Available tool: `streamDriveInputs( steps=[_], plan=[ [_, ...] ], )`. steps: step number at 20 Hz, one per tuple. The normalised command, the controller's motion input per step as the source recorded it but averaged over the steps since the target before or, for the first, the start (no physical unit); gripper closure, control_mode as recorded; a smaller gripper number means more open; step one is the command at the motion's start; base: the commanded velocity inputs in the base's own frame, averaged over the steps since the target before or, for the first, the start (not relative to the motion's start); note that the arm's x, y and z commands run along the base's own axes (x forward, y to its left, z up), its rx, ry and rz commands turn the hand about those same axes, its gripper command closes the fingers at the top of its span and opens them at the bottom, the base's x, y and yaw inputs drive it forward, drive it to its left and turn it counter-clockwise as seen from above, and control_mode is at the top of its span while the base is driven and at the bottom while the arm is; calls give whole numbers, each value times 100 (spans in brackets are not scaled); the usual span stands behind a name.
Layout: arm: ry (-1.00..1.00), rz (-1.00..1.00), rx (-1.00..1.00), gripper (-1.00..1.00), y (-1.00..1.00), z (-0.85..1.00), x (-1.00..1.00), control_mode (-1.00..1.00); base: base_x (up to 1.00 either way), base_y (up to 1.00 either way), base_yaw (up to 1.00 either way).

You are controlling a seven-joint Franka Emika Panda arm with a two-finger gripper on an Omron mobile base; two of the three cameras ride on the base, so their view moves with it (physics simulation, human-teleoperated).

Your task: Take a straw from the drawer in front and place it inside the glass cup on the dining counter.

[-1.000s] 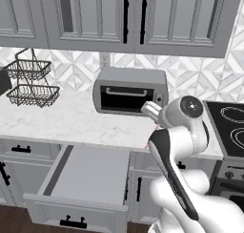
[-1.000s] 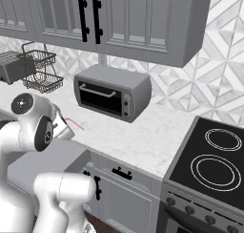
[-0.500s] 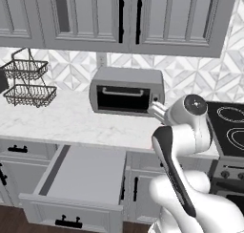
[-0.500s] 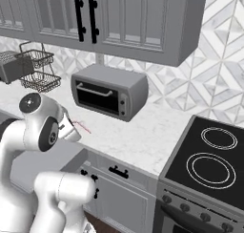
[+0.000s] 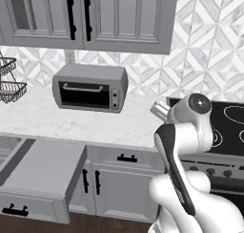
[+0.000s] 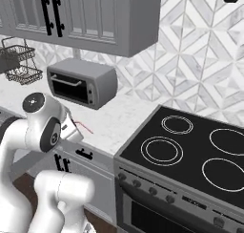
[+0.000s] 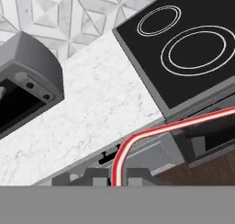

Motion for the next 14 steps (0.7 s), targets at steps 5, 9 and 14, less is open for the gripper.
streamDriveInputs(
  steps=[5,9,14],
  plan=[
    [0,0,0,100,0,0,0,100,-31,-7,43],
    [0,0,0,100,0,0,0,100,-19,0,59],
    [0,0,0,100,0,0,0,100,-14,0,67]
  ],
)
